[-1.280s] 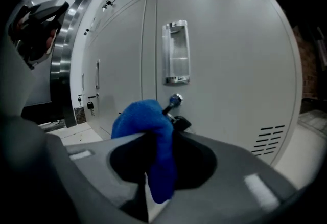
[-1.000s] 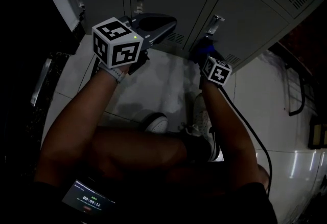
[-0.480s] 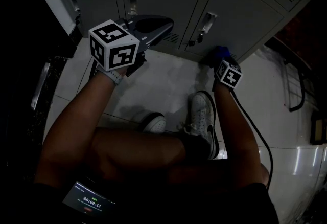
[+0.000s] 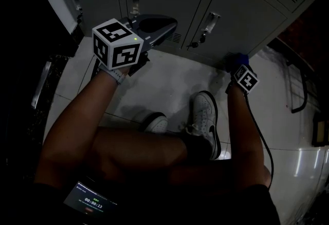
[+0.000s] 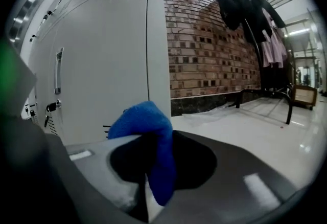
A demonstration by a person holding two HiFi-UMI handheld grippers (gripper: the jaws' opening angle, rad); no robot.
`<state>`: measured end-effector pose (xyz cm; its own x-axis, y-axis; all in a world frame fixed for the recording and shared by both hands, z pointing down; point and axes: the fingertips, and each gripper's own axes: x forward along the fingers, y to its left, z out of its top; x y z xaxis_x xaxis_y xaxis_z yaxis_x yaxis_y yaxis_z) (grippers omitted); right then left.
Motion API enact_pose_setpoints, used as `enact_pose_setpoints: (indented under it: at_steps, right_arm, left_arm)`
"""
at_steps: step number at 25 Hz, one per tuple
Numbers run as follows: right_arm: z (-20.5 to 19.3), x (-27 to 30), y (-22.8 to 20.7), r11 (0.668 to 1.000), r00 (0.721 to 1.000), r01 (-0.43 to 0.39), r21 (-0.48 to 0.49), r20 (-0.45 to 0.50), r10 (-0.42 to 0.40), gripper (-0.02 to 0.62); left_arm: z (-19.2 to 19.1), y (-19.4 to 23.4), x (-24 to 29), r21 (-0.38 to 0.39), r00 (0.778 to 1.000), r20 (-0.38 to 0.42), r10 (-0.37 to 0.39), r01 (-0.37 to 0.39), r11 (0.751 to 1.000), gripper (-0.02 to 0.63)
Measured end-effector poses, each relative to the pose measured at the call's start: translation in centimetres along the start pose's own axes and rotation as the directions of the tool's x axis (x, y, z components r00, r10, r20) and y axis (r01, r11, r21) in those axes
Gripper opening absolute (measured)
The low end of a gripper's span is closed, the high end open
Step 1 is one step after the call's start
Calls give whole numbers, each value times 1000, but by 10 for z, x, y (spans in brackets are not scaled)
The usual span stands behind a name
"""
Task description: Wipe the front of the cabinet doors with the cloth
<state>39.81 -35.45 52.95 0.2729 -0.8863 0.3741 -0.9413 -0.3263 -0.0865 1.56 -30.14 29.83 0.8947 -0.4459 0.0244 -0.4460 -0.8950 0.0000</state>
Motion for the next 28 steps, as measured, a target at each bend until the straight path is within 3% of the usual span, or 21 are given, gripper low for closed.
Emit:
enact_pose_setpoints:
  at_steps: [7,9,12,16,22,24,28]
  right_arm:
    - [27,-8,-11,993,999,8,-117,50,-2,78]
    - [37,-18,5,990,998,-34,-139,48,41,78]
    - [62,-45,52,959,981,-166,-231,65,185,78]
    - [95,-104,118,867,918,-330,-374,86,387,78]
    - [104,-179,175,796,816,-528,-294,85,572,78]
    - [101,-200,191,758,770,-589,-281,92,632,78]
    - [94,-233,214,661,685,-650,-374,88,723,78]
  left_arm:
    - [-1,3,0,8,1000,-8,5,-5,1000,0]
    - [-1,4,-1,5,1000,-9,9,-9,1000,1]
    - [-2,2,-1,5,1000,-12,4,-4,1000,0]
    - [-1,-11,4,12,999,-17,-27,27,1000,1]
    - [-1,-42,14,-16,997,-8,-78,78,997,1]
    - [-3,-48,17,-20,996,-12,-85,85,996,1]
    - [-14,-61,24,-17,994,-27,-109,109,994,0]
